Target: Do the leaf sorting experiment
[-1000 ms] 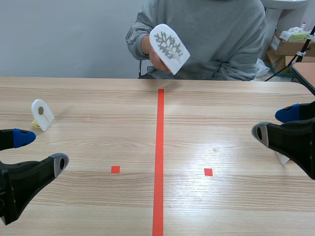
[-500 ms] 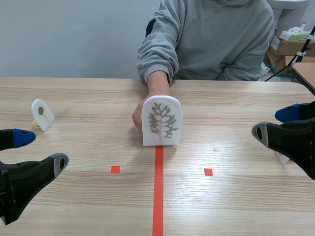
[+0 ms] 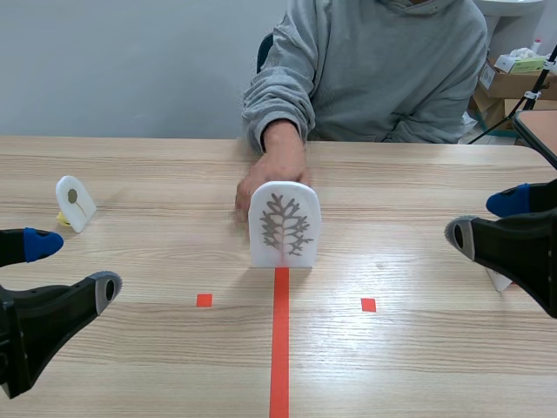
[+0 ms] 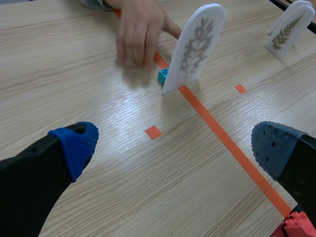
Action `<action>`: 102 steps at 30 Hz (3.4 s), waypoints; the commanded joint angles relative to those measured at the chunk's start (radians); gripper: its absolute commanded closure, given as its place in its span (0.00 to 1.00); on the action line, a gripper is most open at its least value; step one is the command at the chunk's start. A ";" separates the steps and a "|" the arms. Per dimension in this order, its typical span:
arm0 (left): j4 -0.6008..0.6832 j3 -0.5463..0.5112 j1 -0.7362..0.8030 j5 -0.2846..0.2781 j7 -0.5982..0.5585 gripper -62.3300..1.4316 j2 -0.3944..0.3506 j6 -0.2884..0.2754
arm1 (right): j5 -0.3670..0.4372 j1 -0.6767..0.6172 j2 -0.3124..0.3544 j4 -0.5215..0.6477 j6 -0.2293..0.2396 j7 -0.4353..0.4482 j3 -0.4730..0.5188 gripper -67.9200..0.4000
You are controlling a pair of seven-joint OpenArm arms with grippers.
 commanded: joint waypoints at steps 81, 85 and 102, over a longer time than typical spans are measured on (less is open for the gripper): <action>0.023 -0.003 0.000 -0.010 -0.005 0.00 0.006 -0.002 | -0.409 0.663 0.129 -0.467 0.008 0.130 -0.582 0.29; 0.023 -0.003 0.000 -0.011 0.012 0.00 0.006 -0.002 | -0.433 0.793 0.096 -0.575 0.008 0.124 -0.739 0.29; 0.023 -0.003 0.000 -0.011 0.036 0.00 0.031 -0.002 | -0.563 1.024 -0.155 -0.863 0.008 0.189 -0.993 0.31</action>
